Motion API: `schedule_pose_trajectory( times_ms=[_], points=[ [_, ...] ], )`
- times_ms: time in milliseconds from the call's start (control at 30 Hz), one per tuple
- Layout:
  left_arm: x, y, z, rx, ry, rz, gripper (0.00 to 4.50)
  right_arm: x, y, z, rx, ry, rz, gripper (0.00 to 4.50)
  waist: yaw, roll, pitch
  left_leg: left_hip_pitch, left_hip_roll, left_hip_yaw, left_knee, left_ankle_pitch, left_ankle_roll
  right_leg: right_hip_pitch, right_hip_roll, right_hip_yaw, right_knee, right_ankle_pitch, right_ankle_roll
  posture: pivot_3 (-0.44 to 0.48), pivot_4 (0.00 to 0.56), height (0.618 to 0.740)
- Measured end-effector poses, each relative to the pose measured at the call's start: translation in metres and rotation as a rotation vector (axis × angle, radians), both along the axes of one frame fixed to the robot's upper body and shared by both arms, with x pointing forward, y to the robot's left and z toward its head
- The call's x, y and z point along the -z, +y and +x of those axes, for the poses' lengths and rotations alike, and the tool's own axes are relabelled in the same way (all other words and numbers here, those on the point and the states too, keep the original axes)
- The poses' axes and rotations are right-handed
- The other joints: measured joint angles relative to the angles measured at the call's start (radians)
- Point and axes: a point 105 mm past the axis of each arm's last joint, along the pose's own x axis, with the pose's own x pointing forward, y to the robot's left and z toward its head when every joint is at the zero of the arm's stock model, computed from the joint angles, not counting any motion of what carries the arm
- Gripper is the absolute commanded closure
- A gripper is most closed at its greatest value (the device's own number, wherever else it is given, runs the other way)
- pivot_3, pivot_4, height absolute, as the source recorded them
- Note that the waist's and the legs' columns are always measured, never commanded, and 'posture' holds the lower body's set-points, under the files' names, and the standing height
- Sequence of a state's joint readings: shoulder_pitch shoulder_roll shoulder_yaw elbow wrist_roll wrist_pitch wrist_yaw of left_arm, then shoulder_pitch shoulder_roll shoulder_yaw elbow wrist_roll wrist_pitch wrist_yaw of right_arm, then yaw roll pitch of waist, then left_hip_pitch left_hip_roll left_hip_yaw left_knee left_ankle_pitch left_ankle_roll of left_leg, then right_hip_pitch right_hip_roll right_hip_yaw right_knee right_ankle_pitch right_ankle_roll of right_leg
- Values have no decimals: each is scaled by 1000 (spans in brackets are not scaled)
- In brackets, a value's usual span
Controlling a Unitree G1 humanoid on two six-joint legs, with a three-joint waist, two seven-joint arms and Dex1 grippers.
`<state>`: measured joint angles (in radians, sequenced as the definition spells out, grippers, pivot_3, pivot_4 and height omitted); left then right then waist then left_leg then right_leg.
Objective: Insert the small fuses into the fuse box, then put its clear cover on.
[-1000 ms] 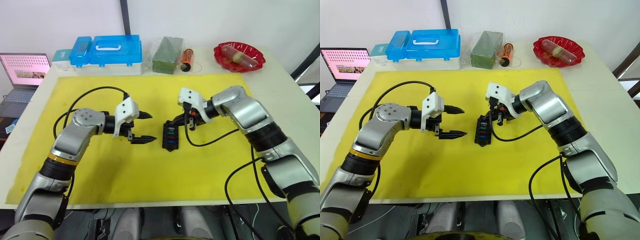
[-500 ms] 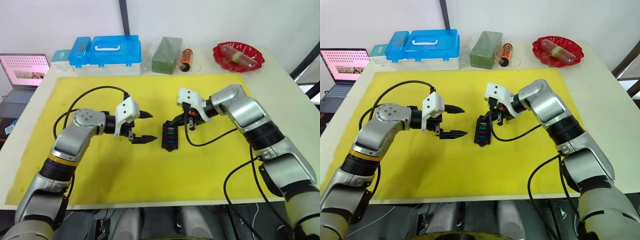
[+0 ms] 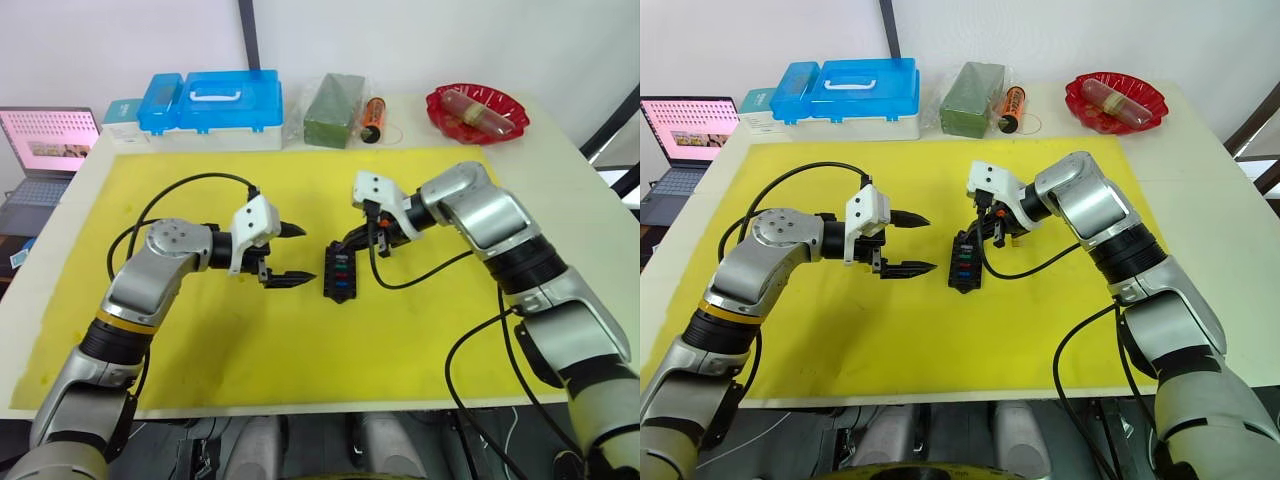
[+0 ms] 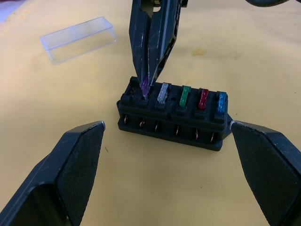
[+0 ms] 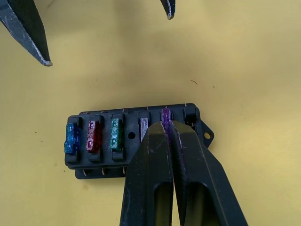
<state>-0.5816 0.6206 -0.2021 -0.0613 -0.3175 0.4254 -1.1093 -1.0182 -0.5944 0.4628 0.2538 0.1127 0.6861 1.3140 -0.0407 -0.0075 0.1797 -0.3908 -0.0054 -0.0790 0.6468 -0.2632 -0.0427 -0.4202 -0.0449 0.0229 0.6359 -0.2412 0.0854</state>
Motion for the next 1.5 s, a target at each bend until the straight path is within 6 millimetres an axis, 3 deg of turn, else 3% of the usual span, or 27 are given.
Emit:
schedule_pose_trajectory(
  times_ms=[1500],
  points=[
    [3,2,-2,-22,4,-9,0,7,-1,4,-16,16,-40,4486,-1,0,0,0,0,0,0,0,0,0,0,0,2,0,0,0,150,740]
  ],
)
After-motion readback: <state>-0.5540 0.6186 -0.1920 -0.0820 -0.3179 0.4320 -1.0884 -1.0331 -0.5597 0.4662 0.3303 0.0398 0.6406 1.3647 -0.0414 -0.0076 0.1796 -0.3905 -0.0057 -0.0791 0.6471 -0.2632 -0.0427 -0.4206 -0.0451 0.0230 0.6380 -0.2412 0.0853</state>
